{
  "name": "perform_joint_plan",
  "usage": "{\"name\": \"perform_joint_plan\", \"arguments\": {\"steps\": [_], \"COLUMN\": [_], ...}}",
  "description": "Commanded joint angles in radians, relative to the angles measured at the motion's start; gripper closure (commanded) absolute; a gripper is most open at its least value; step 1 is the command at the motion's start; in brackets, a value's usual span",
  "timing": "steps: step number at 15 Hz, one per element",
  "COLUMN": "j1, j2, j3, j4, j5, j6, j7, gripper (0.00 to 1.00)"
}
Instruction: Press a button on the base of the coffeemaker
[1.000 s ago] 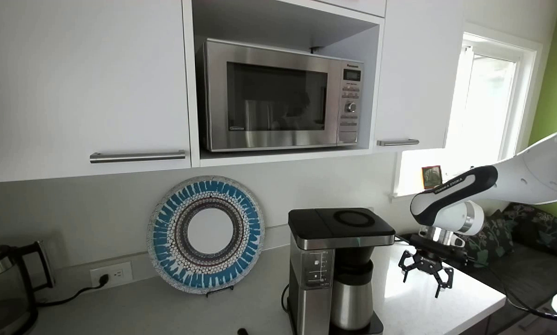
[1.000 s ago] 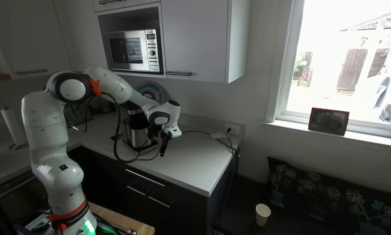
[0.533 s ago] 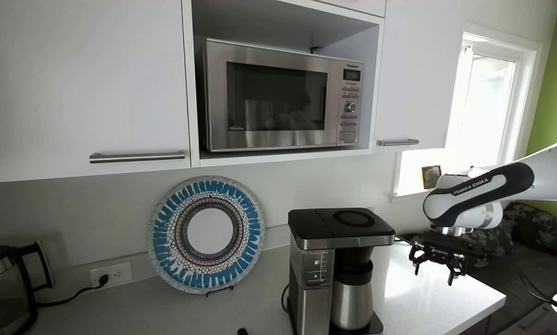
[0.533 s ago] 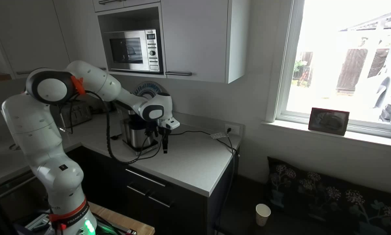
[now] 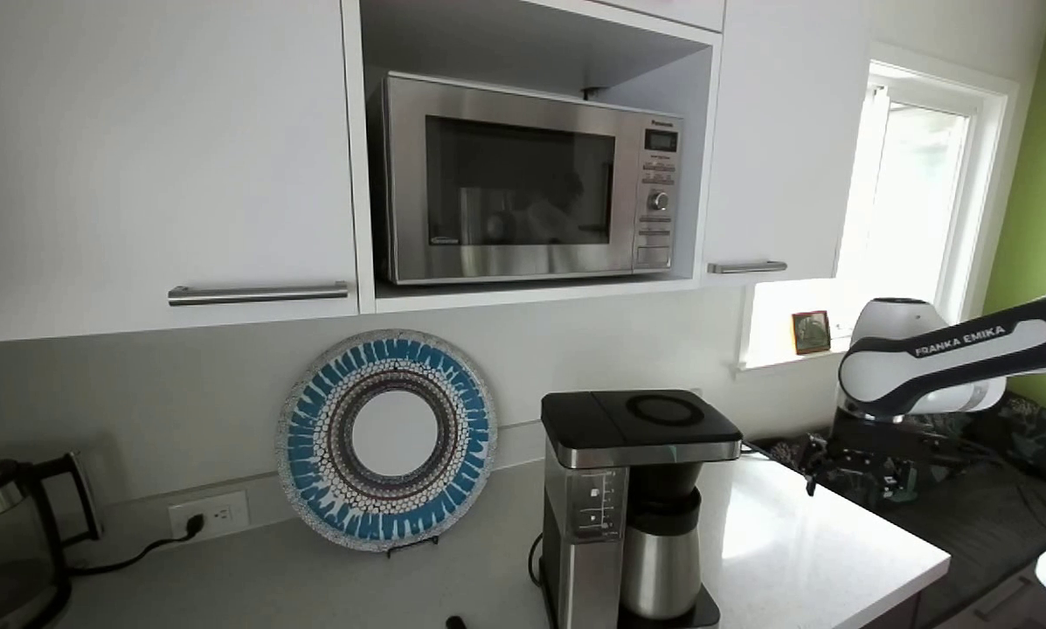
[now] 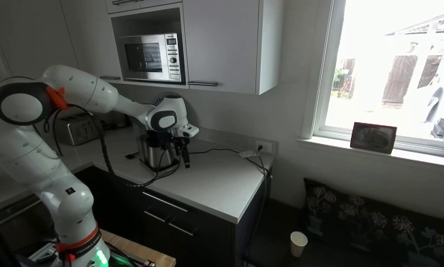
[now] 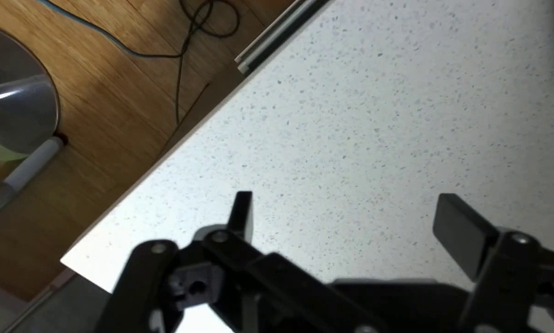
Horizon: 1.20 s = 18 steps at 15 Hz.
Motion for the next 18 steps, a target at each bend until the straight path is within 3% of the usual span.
{"name": "perform_joint_plan", "arguments": {"steps": [1,9,18], "j1": [-0.03,-0.006,-0.024], "j2": [-0.128,-0.279,-0.298], "j3": [0.012,-0.015,0.001], "j4": [-0.054,-0.052,-0.028], "j5": [-0.001,0.086,0.095], "j6": [-0.014,-0.111,-0.118], "j7": [-0.076,-0.297,-0.309], "gripper": [0.0,0.0,0.0]}}
